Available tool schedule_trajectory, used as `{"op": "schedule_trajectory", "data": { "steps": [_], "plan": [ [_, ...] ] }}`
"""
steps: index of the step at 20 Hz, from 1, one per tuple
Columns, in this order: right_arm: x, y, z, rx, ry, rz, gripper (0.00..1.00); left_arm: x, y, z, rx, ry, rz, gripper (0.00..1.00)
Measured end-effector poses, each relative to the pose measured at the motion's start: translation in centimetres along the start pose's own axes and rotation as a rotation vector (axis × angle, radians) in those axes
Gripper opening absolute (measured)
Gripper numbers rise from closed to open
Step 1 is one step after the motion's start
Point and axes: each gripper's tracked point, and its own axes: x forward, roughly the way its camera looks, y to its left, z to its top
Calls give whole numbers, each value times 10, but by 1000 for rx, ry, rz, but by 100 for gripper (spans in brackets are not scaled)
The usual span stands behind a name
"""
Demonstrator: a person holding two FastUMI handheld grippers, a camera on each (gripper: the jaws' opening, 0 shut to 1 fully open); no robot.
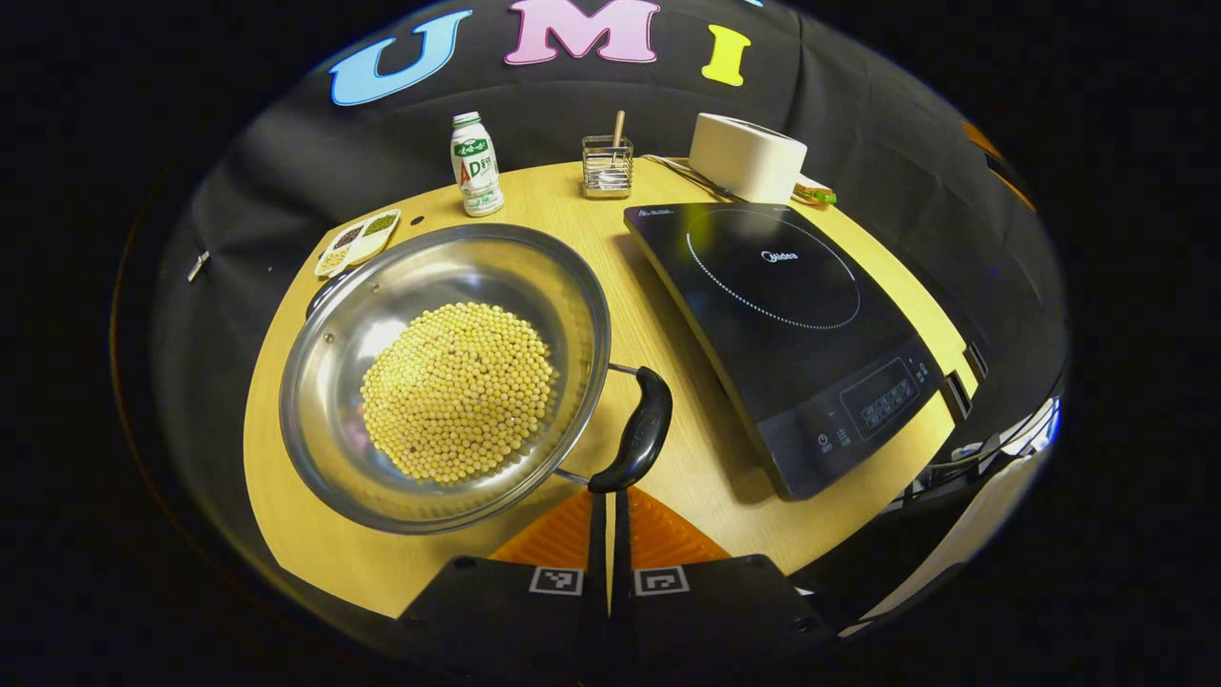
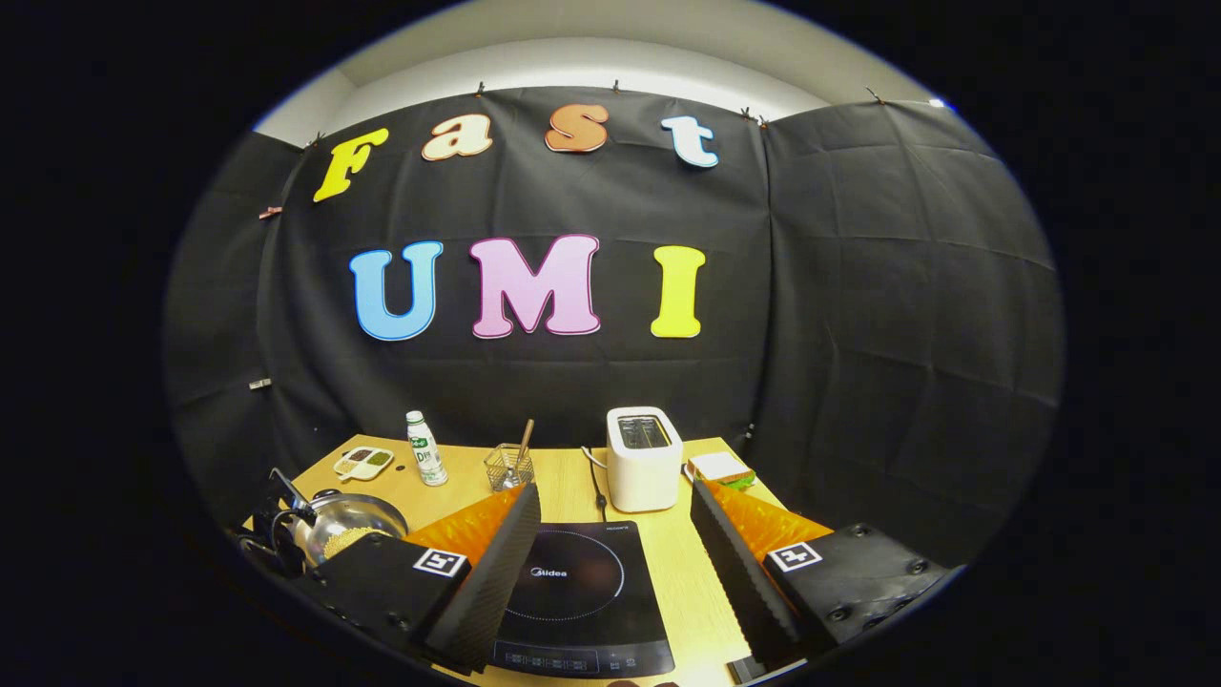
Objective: First push the handle of the pot to place it horizontally, then grasp the pot with both hands and set it on the induction cooktop.
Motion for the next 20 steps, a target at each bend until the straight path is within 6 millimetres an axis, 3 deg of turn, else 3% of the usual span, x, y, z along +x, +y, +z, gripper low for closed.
{"op": "schedule_trajectory", "data": {
  "steps": [10,20],
  "plan": [
    [18,-12,-3,-3,9,-2,99,37,-22,61,-26,-40,-35,5],
    [22,-32,-4,-25,22,-25,99,73,-38,112,-8,-84,-72,5]
  ]
}}
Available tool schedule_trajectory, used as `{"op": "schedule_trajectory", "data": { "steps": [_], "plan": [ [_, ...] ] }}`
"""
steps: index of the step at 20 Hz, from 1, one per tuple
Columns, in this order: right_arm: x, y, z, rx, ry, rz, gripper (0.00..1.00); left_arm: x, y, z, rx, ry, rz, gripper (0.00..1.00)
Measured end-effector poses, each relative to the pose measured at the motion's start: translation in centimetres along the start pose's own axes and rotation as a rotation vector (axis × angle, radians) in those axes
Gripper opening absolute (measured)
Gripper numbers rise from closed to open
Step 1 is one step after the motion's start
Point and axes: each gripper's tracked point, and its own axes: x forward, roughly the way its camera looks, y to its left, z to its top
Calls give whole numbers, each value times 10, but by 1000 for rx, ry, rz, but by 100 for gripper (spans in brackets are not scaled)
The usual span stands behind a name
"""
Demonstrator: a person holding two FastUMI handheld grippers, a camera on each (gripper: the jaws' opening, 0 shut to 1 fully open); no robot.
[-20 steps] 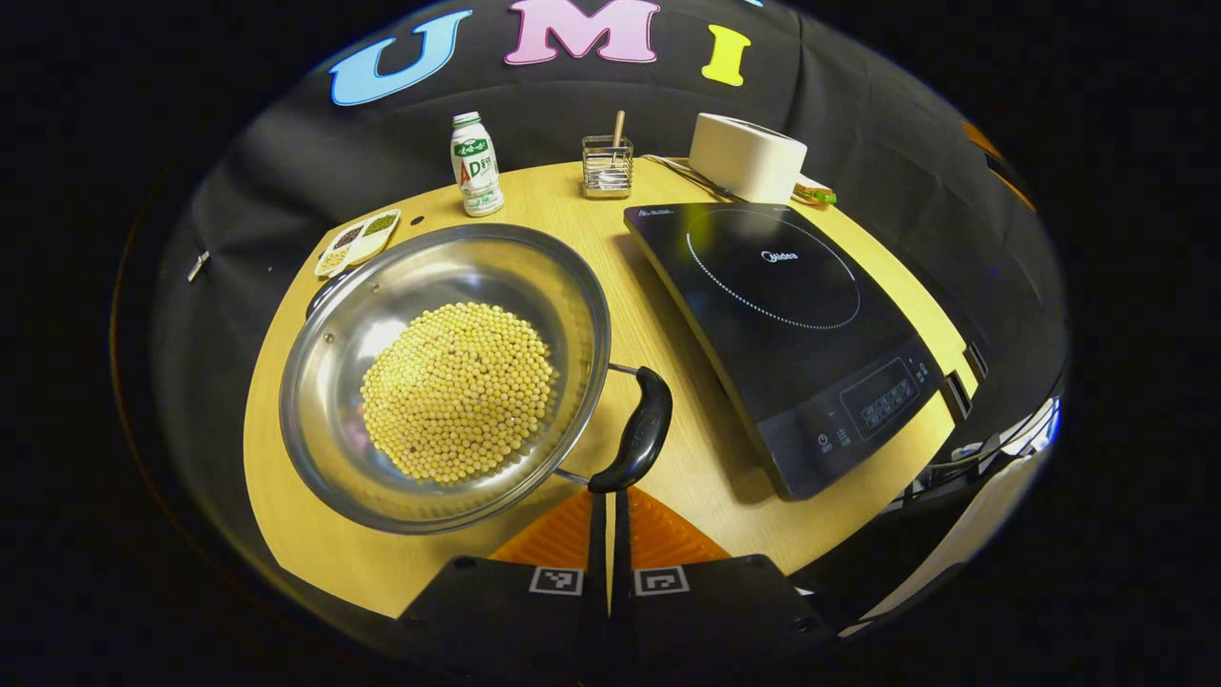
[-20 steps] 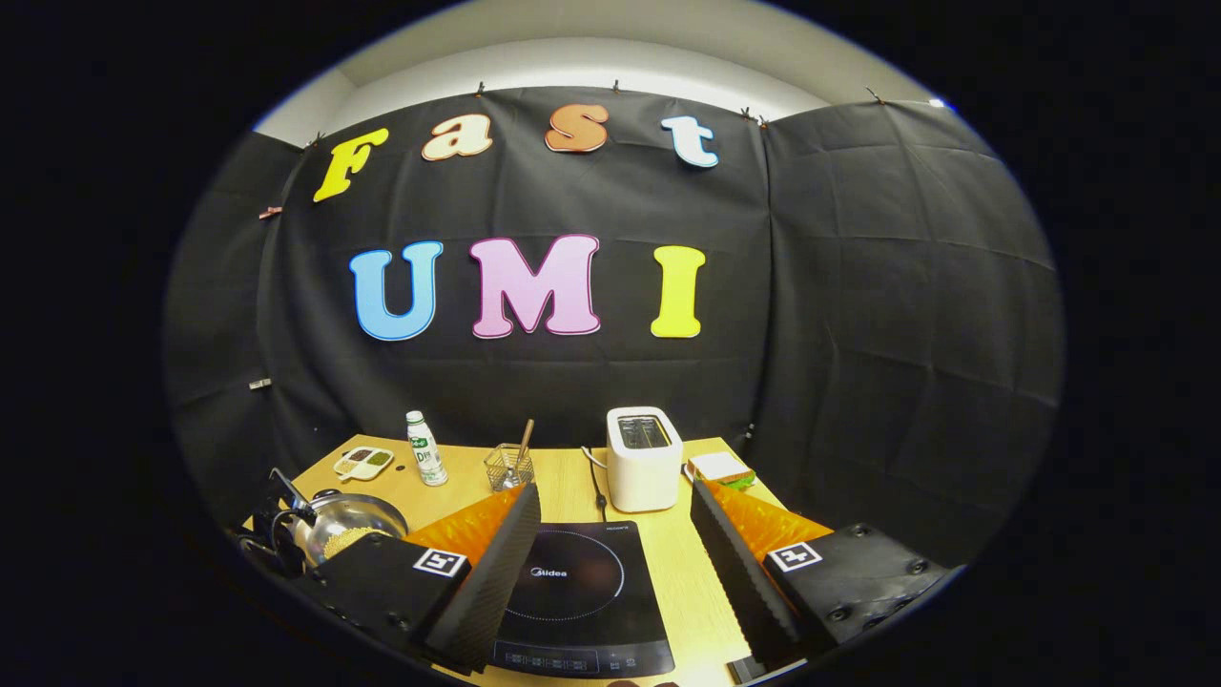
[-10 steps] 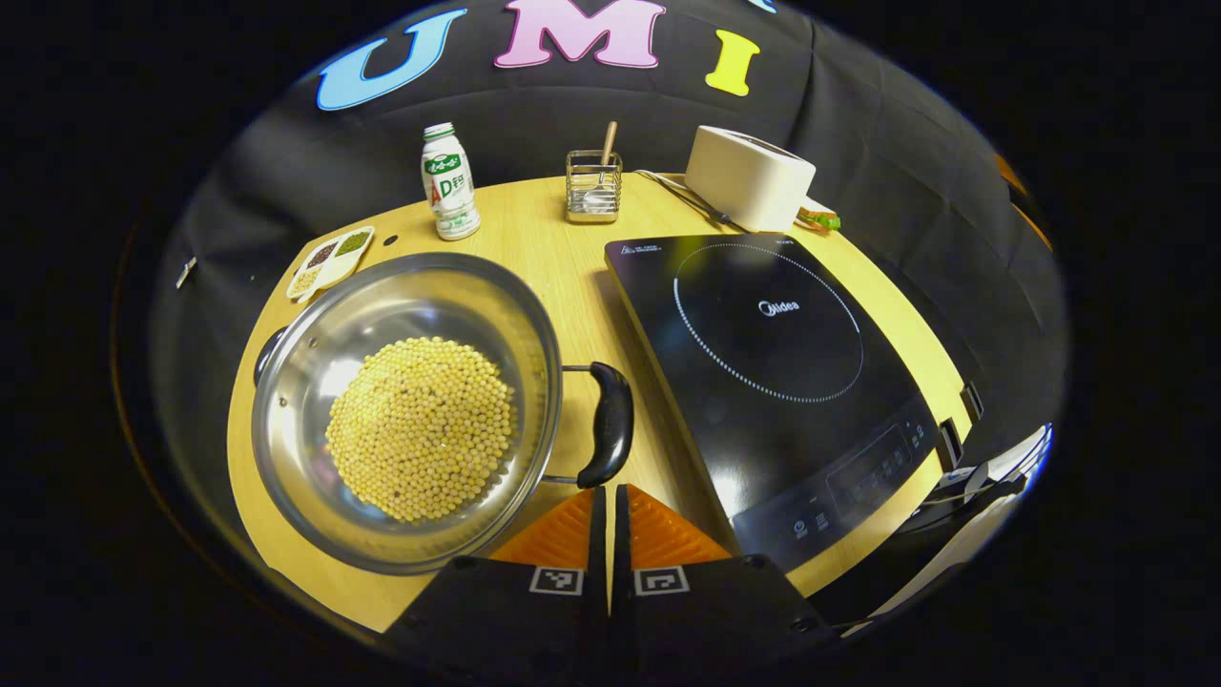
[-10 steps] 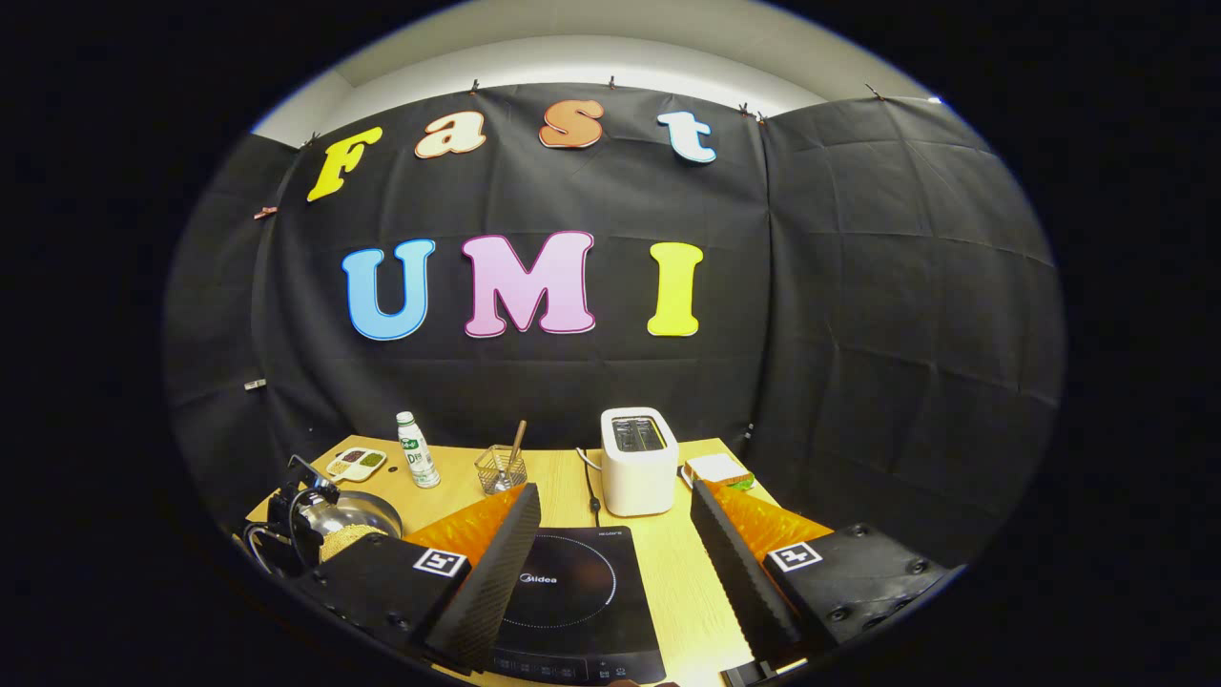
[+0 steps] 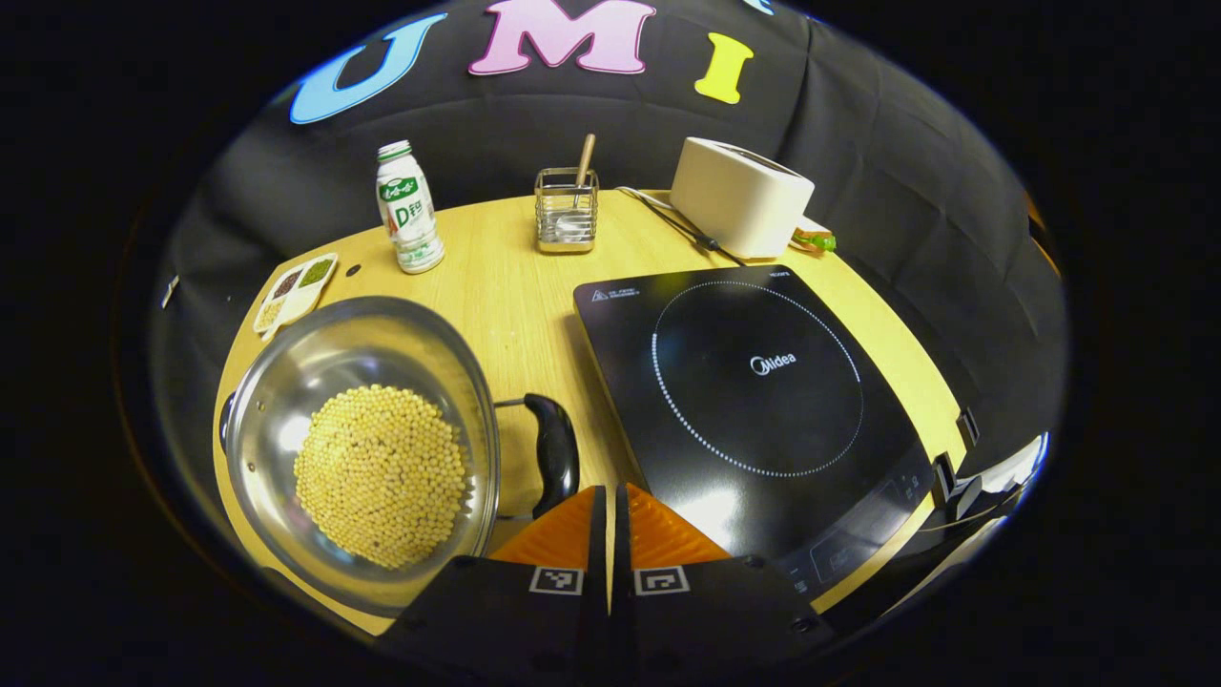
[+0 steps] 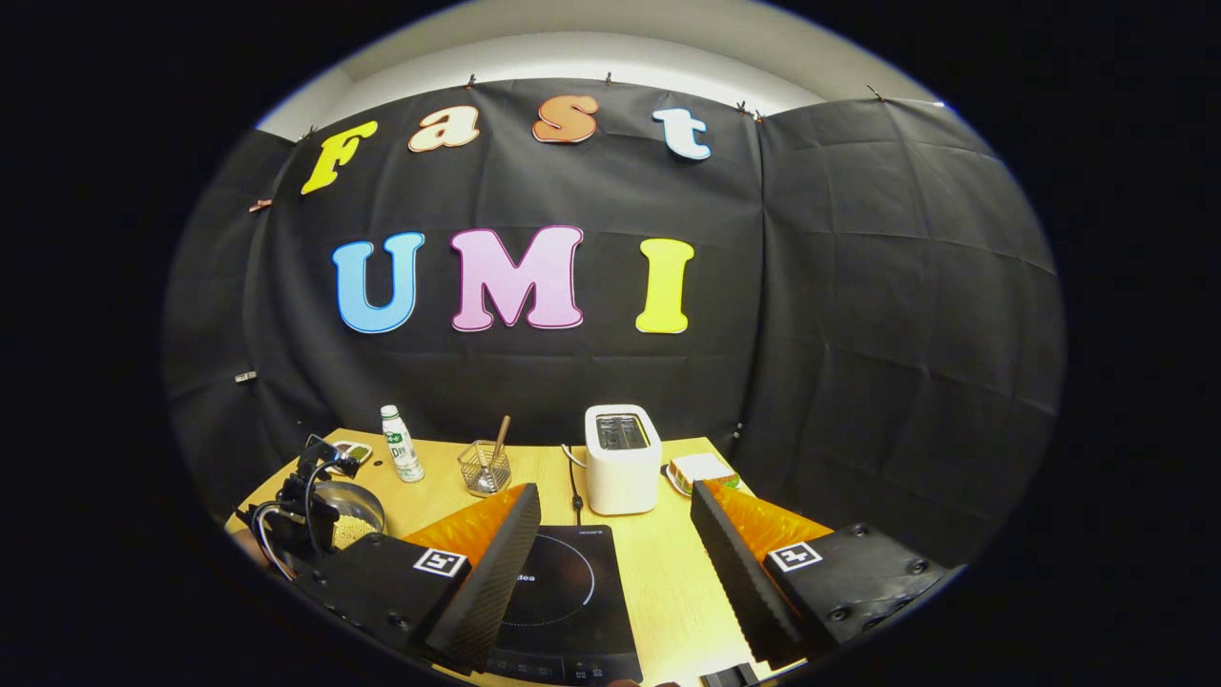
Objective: First push the handle of the pot to place it horizontally, then grasp the pot with both hands and set it on the induction cooktop.
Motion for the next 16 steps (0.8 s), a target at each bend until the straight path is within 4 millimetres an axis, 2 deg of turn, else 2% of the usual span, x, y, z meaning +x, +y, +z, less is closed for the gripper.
{"op": "schedule_trajectory", "data": {
  "steps": [11,14,16],
  "plan": [
    [-6,-10,-8,-18,24,-20,98,24,17,35,79,-28,10,5],
    [-4,-8,-8,-14,27,-26,98,15,16,46,57,-71,3,5],
    [-1,-1,-9,-3,30,-22,98,-2,12,51,15,-124,-16,5]
  ]
}}
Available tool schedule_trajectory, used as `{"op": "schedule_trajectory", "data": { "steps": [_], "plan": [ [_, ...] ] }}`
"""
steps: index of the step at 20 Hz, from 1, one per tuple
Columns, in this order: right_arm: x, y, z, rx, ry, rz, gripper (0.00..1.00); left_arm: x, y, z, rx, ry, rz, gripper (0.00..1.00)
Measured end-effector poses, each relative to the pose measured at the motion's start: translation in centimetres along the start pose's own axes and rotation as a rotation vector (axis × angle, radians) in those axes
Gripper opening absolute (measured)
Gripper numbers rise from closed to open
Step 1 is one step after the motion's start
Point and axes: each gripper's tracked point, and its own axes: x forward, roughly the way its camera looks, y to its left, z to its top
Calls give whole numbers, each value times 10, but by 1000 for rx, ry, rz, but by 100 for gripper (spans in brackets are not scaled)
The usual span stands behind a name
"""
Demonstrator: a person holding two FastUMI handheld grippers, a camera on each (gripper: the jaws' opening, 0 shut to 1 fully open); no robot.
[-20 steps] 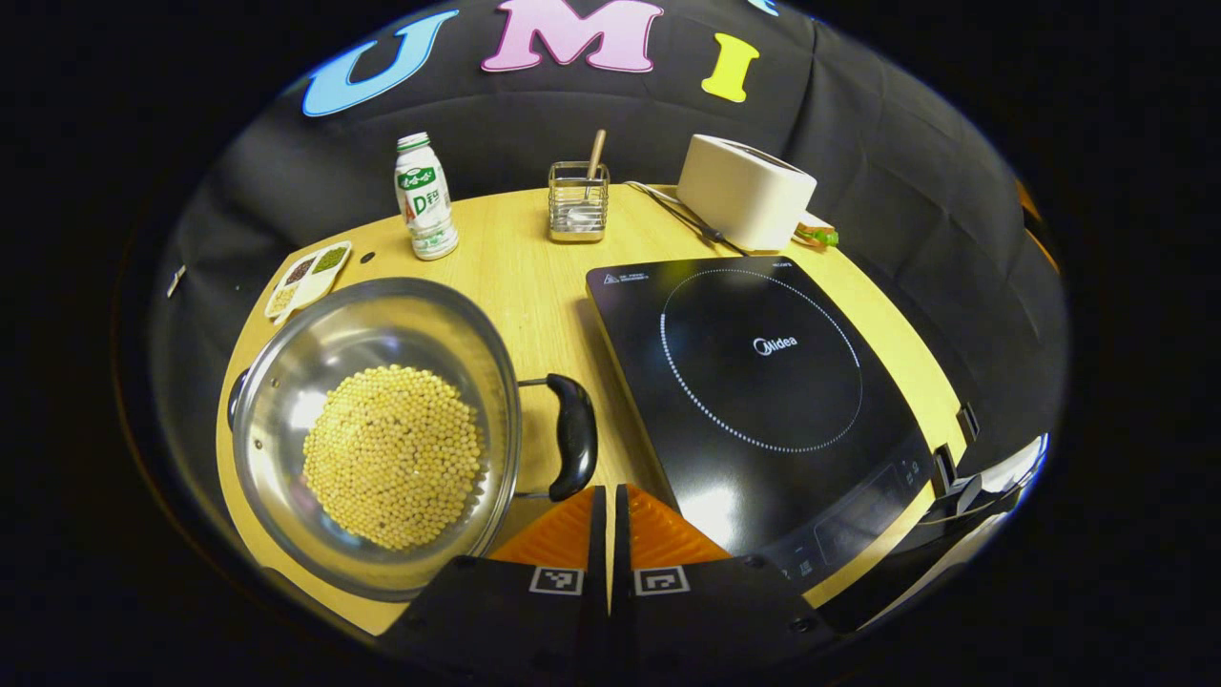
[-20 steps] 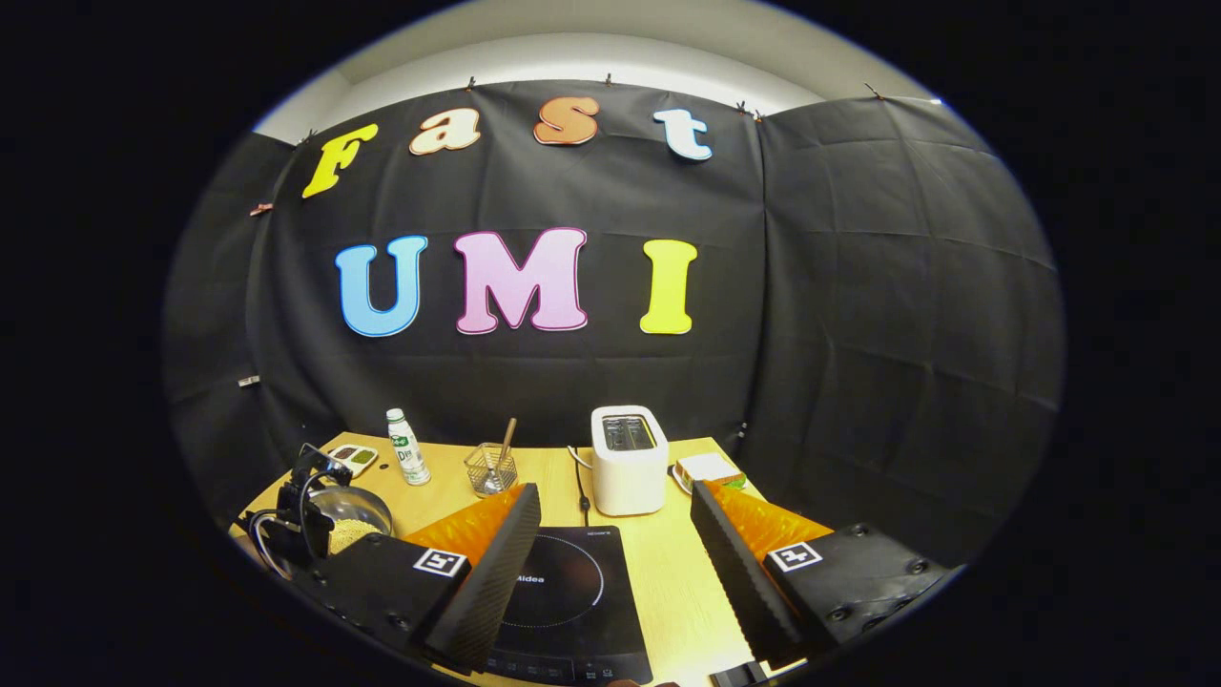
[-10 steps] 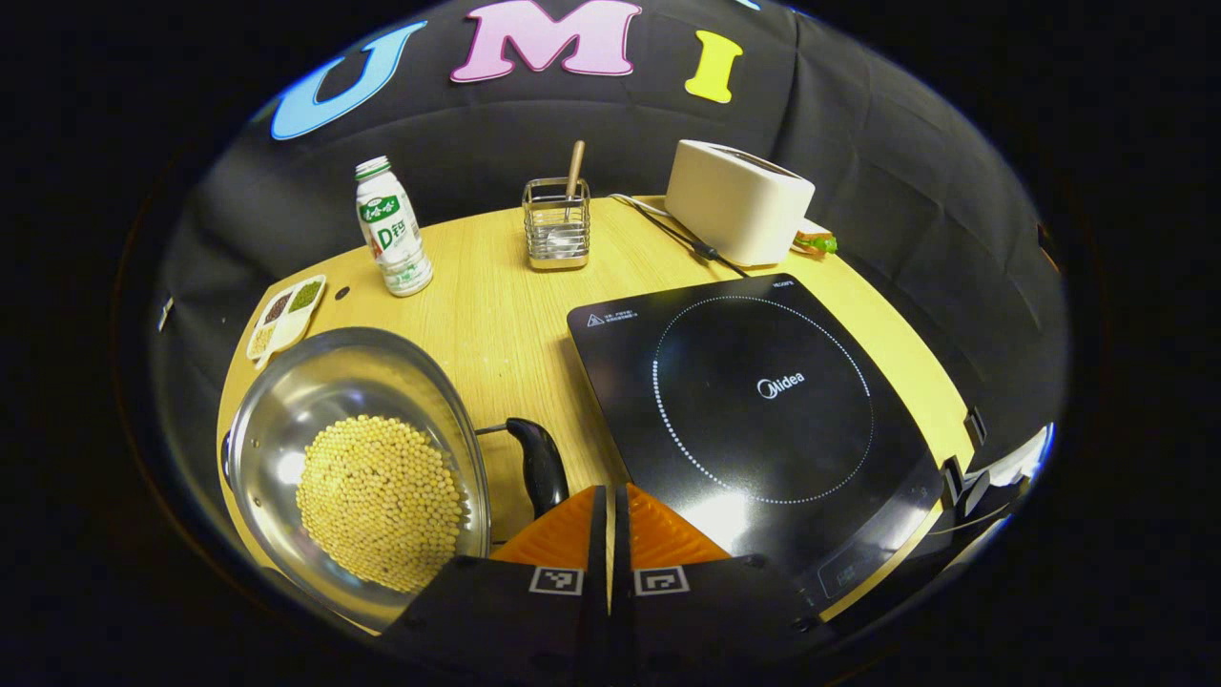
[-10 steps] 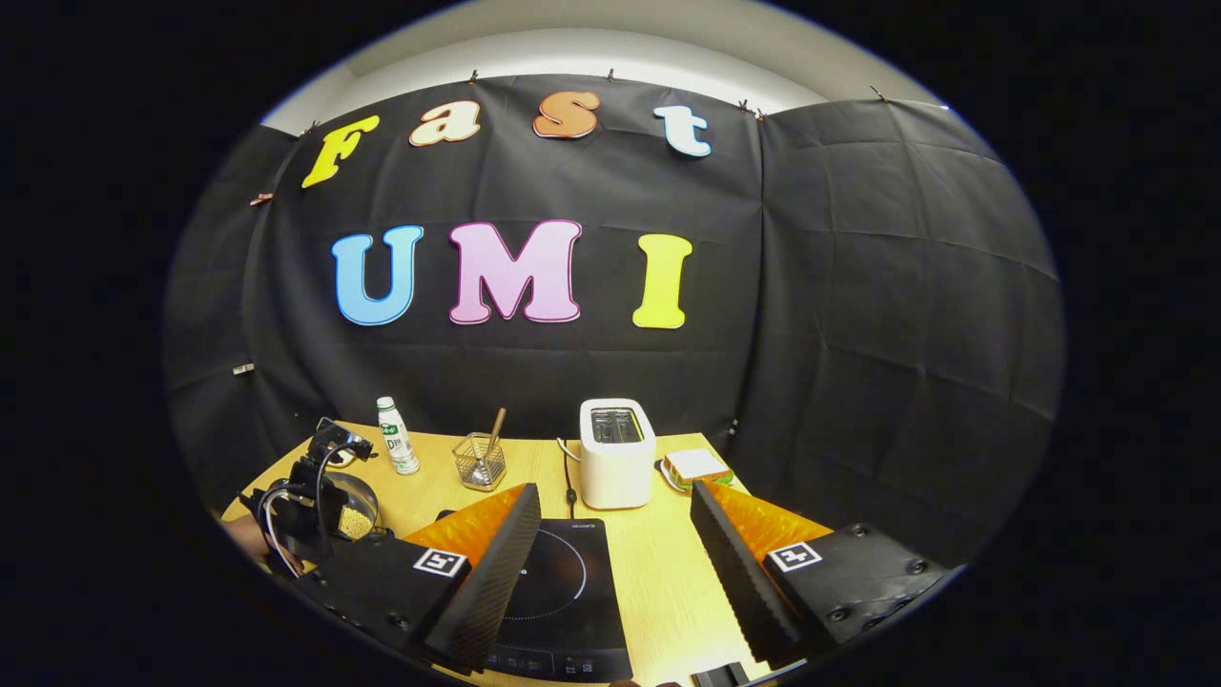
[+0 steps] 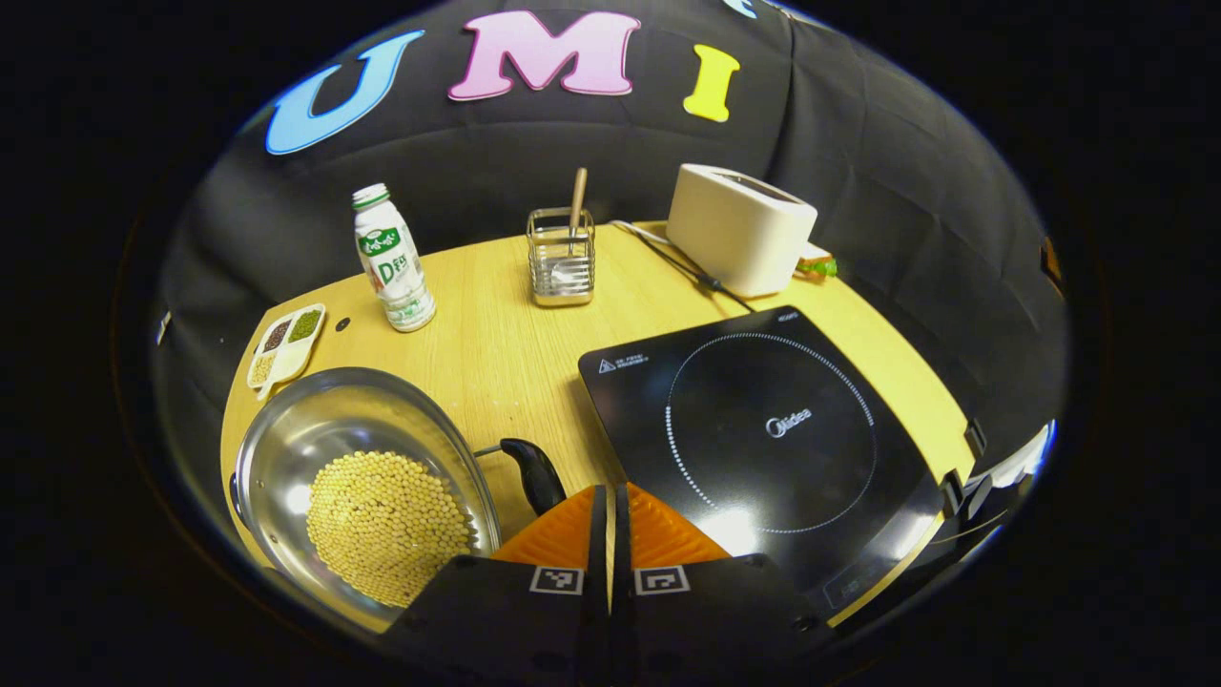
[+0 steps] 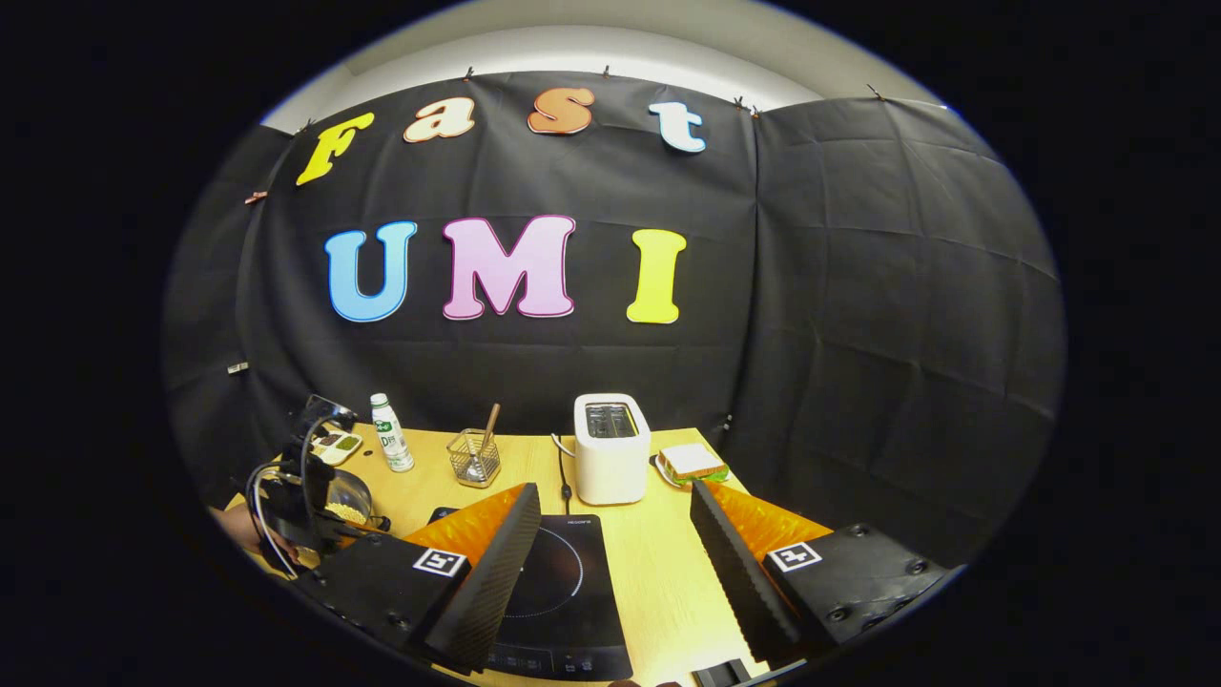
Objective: First push the handle of the pot to place it horizontally, then grasp the pot with both hands and set it on the induction cooktop.
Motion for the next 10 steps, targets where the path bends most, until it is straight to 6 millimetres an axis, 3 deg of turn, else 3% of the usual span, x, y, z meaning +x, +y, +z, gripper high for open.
{"op": "schedule_trajectory", "data": {
  "steps": [2,5,7,10],
  "plan": [
    [2,12,-4,12,9,11,98,-24,1,5,-58,-71,-3,5],
    [3,40,-7,21,21,46,98,-73,20,9,-133,-184,29,5],
    [1,62,-11,23,27,77,98,-106,42,7,-163,-248,64,6],
    [-6,98,-17,22,40,122,98,-152,89,-9,-196,-288,152,13]
  ]
}}
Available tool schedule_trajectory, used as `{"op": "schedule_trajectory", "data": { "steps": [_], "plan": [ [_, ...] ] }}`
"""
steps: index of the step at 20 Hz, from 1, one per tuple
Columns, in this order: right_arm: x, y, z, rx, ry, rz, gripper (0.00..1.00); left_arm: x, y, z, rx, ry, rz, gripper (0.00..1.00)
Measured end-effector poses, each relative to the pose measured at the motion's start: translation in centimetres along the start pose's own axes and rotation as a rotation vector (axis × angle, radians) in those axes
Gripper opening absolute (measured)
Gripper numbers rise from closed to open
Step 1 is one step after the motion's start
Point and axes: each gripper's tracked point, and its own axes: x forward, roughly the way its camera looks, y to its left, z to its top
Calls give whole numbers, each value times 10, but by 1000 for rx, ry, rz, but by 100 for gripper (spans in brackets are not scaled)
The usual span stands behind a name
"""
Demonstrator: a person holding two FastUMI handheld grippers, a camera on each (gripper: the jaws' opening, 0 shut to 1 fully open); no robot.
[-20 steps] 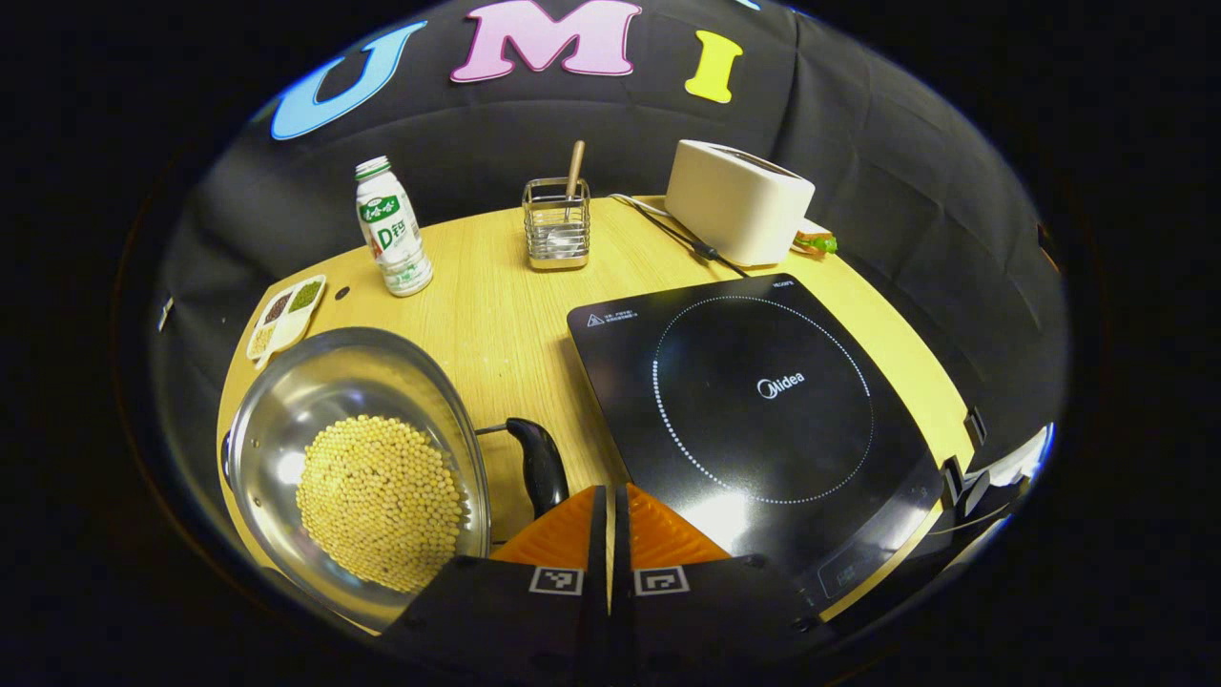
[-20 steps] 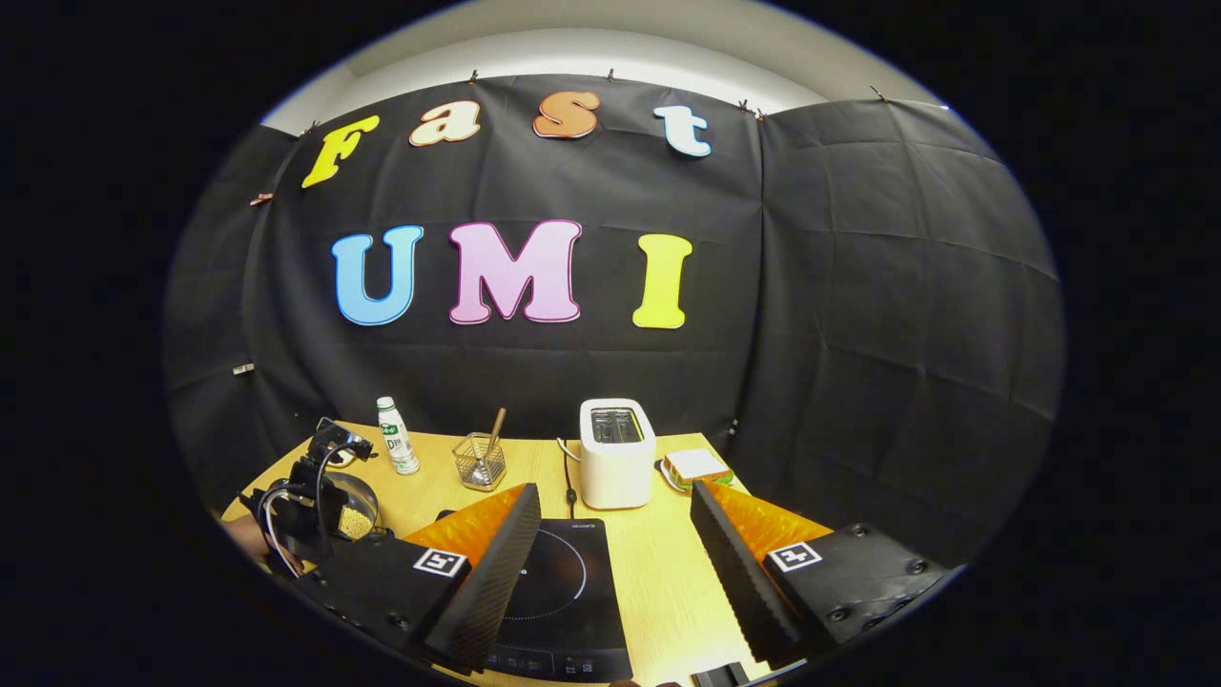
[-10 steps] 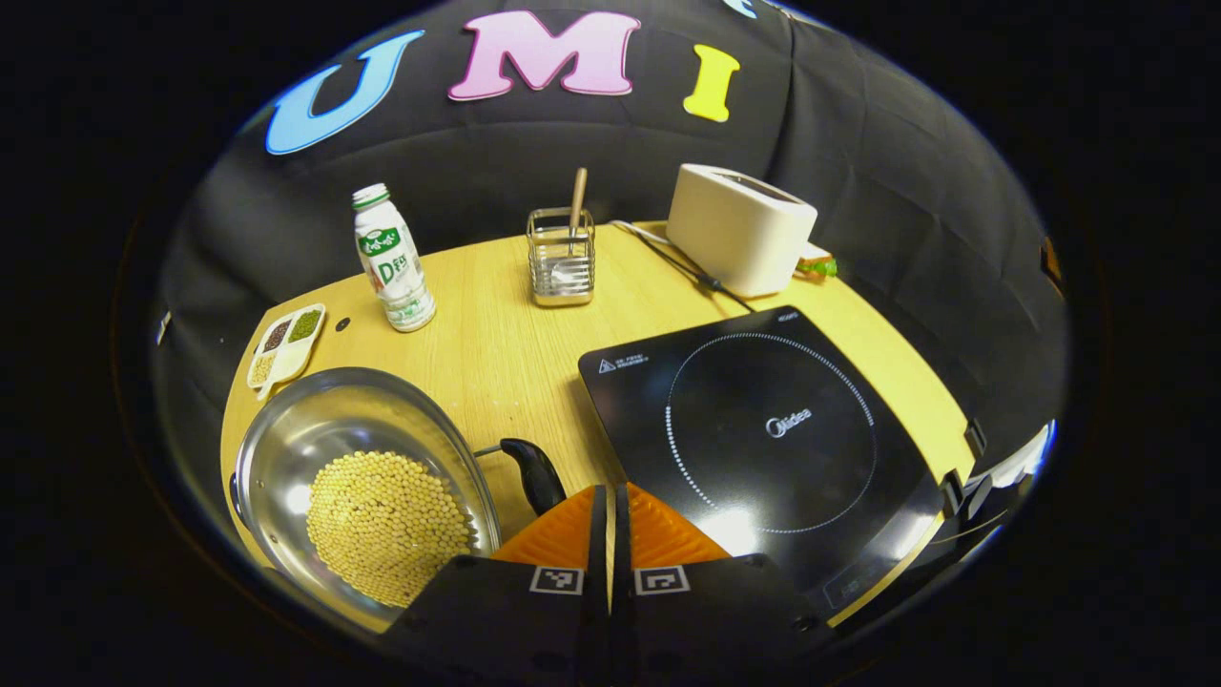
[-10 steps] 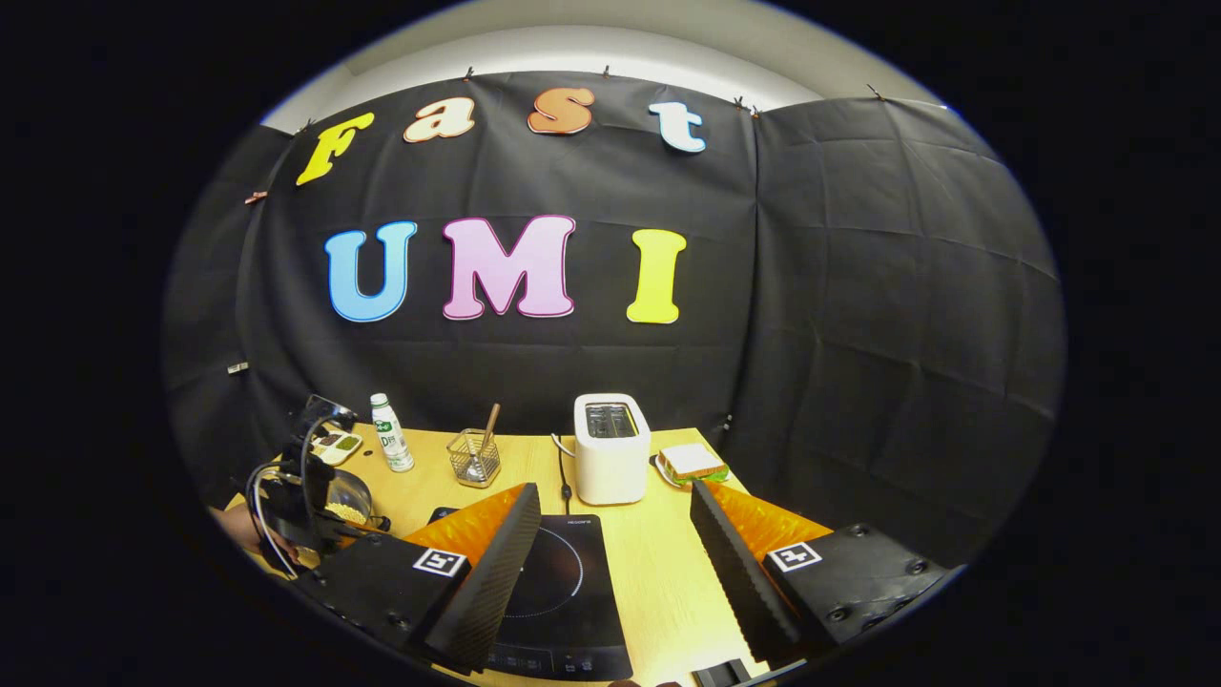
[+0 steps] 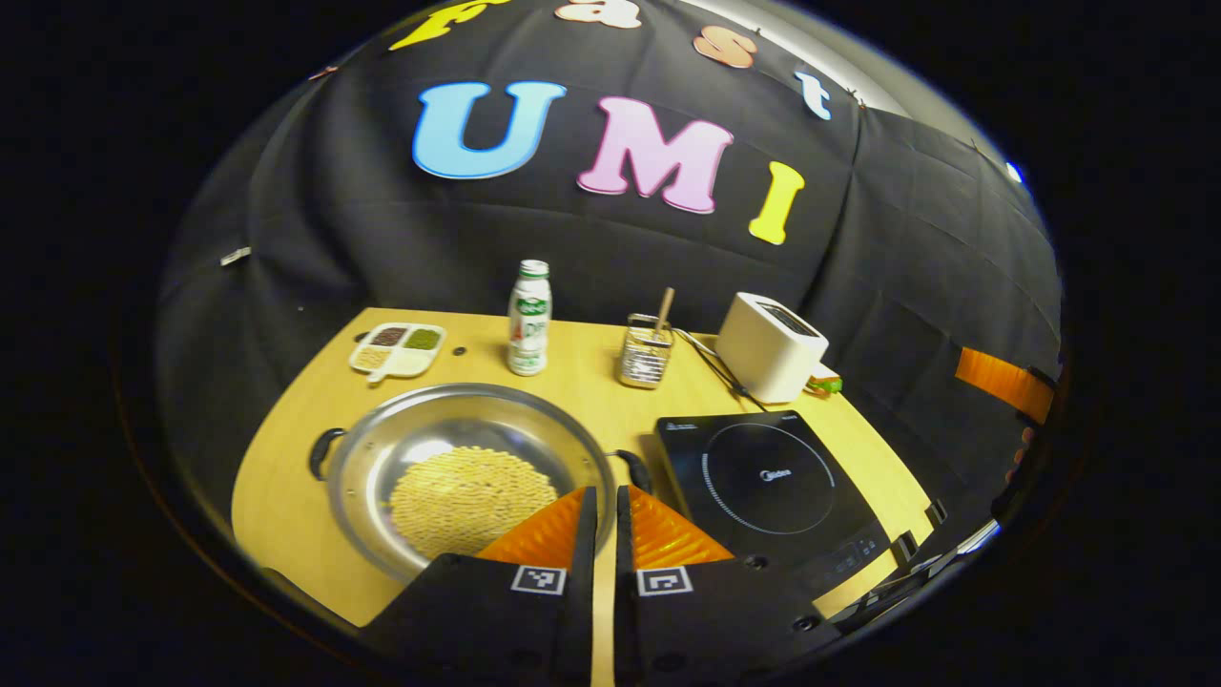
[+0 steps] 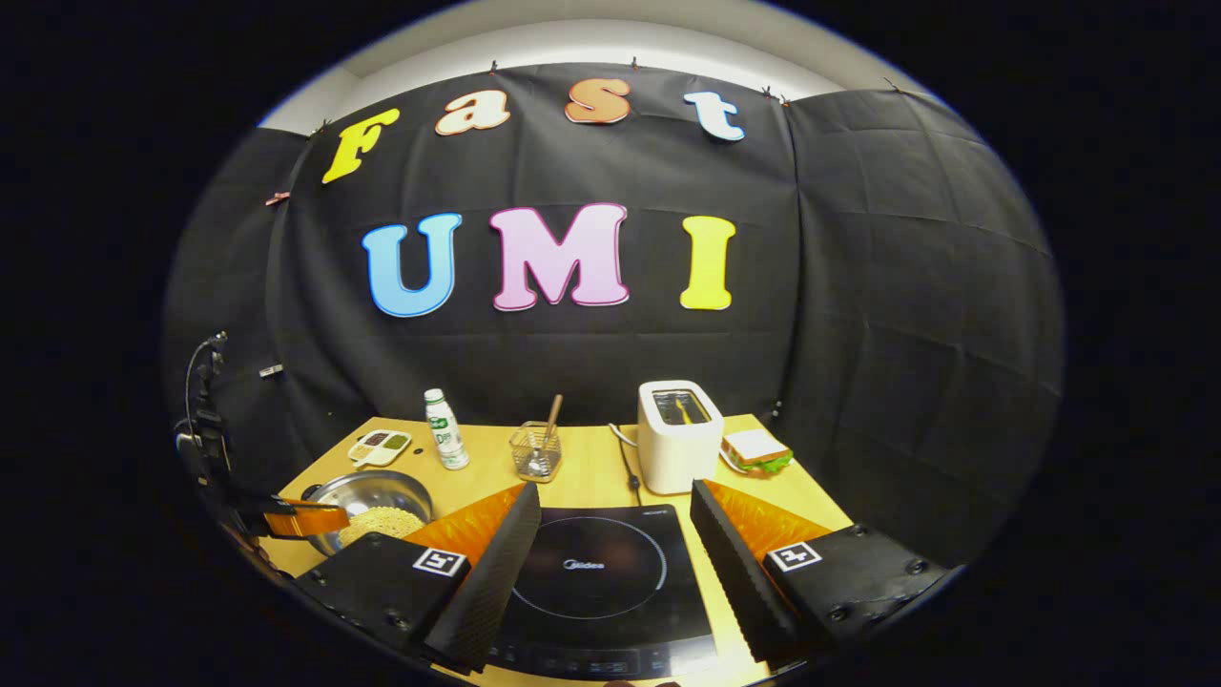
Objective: First push the handle of the pot to place it horizontally, then grasp the pot with both hands and set it on the induction cooktop.
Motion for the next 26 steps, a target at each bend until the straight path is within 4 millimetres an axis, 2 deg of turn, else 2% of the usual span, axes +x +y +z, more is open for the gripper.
{"op": "schedule_trajectory", "data": {
  "steps": [5,6,7,8,10,11,12,13,16,19,23,26],
  "plan": [
    [-1,57,-5,-20,14,61,99,-54,92,0,-48,-49,131,34],
    [0,67,-6,-21,13,69,99,-61,106,-1,-53,-54,148,35],
    [0,77,-6,-22,13,77,99,-69,119,-2,-58,-61,162,49],
    [0,86,-6,-24,12,82,99,-77,131,-3,-65,-69,169,46],
    [1,104,-6,-26,15,94,99,-87,150,-4,-84,-84,175,57],
    [1,112,-7,-25,23,101,99,-94,161,-3,-93,-92,188,67],
    [2,121,-10,-22,33,109,98,-102,173,-6,-96,-101,211,82],
    [3,128,-12,-20,42,116,98,-102,190,-4,-89,-104,242,97],
    [6,150,-20,-27,76,140,99,-107,211,-9,-82,-95,266,95],
    [18,168,-29,-30,107,163,99,-106,222,-6,-78,-96,262,95],
    [42,187,-43,-8,147,173,99,-91,229,1,-38,-78,253,95],
    [62,193,-63,-6,199,168,99,-72,228,5,-25,-56,224,95]
  ]
}}
